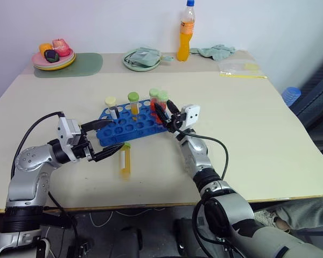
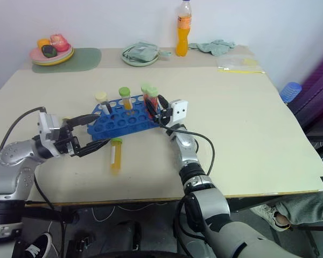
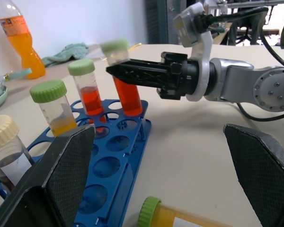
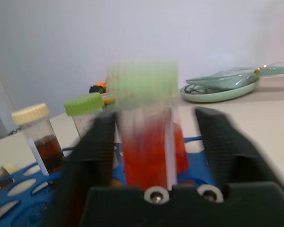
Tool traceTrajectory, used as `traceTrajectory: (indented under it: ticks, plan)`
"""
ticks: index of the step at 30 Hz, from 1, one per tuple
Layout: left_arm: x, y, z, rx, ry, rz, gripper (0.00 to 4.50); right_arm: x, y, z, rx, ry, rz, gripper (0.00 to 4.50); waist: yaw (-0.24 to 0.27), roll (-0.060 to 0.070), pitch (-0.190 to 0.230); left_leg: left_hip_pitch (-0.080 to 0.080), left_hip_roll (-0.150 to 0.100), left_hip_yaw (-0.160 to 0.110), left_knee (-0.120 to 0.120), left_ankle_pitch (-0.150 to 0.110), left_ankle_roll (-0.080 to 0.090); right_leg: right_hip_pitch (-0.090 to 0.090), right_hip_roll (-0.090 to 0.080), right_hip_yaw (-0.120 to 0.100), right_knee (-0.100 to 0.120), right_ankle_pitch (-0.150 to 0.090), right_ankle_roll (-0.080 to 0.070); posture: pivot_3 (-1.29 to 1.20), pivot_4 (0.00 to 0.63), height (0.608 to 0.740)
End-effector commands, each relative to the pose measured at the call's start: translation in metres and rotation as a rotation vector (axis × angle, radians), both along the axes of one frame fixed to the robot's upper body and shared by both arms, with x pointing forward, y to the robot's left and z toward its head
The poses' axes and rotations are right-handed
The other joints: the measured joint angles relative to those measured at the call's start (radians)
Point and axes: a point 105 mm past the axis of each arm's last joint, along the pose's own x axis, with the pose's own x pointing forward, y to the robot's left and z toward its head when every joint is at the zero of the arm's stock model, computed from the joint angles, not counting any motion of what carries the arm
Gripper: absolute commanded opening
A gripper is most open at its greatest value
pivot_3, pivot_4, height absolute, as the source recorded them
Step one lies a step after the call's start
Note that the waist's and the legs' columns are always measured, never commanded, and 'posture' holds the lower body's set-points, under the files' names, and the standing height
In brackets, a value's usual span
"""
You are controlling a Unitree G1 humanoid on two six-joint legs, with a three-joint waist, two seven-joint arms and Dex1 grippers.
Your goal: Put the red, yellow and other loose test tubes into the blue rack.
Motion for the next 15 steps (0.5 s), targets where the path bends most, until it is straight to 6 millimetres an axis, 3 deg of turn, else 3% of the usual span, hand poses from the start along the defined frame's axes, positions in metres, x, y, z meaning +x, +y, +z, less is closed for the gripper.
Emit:
traceTrajectory:
  ticks: [1,7,12,14,15]
  plan:
    - [0.0,-0.002,0.01,-0.007,-0.043,-0.018,4.5,-0.003,-0.003,0.02,0.003,-0.091,0.002,4.46,0.0,0.0,0.0,0.0,0.0,0.0,0.0,0.0,0.0,0.0,0.0,0.0,0.0,0.0,0.0,0.0,0.15,0.74]
    - [-0.001,-0.01,0.009,-0.018,-0.039,-0.039,4.5,-0.019,-0.024,0.033,-0.01,-0.155,0.031,4.46,0.004,0.0,0.0,-0.001,0.0,0.0,0.0,0.0,0.0,0.0,0.0,0.0,0.0,0.0,0.0,0.0,0.15,0.74]
    - [-0.003,-0.009,0.001,0.002,-0.016,-0.068,4.5,-0.045,-0.074,0.037,-0.027,-0.141,0.053,4.46,0.008,0.0,0.0,0.0,-0.001,0.0,0.0,0.0,0.0,0.001,-0.002,0.0,-0.001,0.0,0.0,0.0,0.15,0.74]
    - [0.0,-0.004,-0.001,0.003,-0.01,-0.067,4.5,-0.05,-0.078,0.041,-0.018,-0.127,0.071,4.46,0.006,0.0,0.0,0.0,-0.001,0.0,0.0,0.0,0.0,0.001,-0.001,0.0,-0.001,0.0,0.0,0.0,0.15,0.74]
    - [0.001,-0.004,-0.001,0.004,-0.014,-0.062,4.5,-0.056,-0.089,0.047,-0.022,-0.131,0.074,4.46,0.003,0.0,0.0,0.0,-0.001,0.0,0.0,0.0,0.0,0.001,0.0,0.0,-0.001,0.0,0.0,0.0,0.15,0.74]
